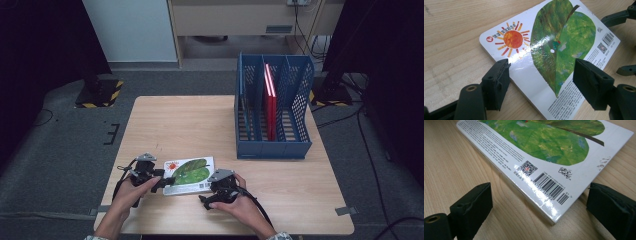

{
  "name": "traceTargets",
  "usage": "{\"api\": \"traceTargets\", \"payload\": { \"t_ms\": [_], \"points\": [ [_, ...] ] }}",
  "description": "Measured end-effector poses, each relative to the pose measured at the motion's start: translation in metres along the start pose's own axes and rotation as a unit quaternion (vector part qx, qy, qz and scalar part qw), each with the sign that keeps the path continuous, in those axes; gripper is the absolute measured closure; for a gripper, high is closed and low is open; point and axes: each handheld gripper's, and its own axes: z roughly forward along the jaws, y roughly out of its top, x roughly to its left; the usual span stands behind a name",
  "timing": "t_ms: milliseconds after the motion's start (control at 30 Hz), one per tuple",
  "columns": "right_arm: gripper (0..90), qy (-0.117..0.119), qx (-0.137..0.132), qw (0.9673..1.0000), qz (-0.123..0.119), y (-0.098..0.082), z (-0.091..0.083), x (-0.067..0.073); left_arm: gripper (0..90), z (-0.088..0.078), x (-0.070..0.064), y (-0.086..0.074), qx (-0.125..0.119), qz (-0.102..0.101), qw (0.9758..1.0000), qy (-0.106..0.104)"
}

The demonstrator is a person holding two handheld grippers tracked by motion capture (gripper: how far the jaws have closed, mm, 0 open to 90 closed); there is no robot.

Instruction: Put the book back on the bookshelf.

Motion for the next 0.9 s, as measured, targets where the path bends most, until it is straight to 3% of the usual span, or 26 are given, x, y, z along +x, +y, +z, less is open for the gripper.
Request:
{"api": "traceTargets", "payload": {
  "t_ms": [100, 133, 233, 333, 367, 567, 767, 900],
  "points": [
    [7.5, 0.002, -0.001, 1.0, 0.0, 0.0, 0.0, 0.0, 31.7, -0.001, 0.001, 0.001, -0.008, -0.006, 0.9999, -0.009],
    [8.0, 0.005, -0.003, 1.0, -0.001, 0.0, 0.001, 0.002, 30.5, 0.001, 0.001, 0.002, -0.009, 0.0, 0.9999, -0.007],
    [7.9, 0.009, -0.002, 0.9999, -0.01, 0.001, 0.001, 0.005, 26.6, 0.001, 0.004, 0.009, -0.002, 0.023, 0.9996, 0.018],
    [7.8, 0.01, -0.001, 0.9999, -0.012, 0.001, 0.002, 0.005, 25.6, 0.001, 0.011, 0.017, -0.003, 0.026, 0.9993, 0.027],
    [8.2, 0.014, -0.001, 0.9999, -0.009, 0.001, 0.001, 0.004, 25.7, 0.002, 0.019, 0.024, -0.001, 0.027, 0.9991, 0.033],
    [8.7, 0.018, -0.002, 0.9998, -0.009, 0.0, 0.0, 0.003, 27.3, 0.014, 0.034, 0.037, 0.03, 0.039, 0.9985, 0.024],
    [9.1, 0.02, -0.001, 0.9998, -0.007, 0.0, -0.001, 0.003, 28.3, 0.023, 0.036, 0.047, 0.053, 0.049, 0.9972, 0.018],
    [9.2, 0.02, -0.001, 0.9998, -0.008, 0.0, -0.001, 0.003, 30.1, 0.025, 0.036, 0.049, 0.065, 0.044, 0.9967, 0.019]
  ]
}}
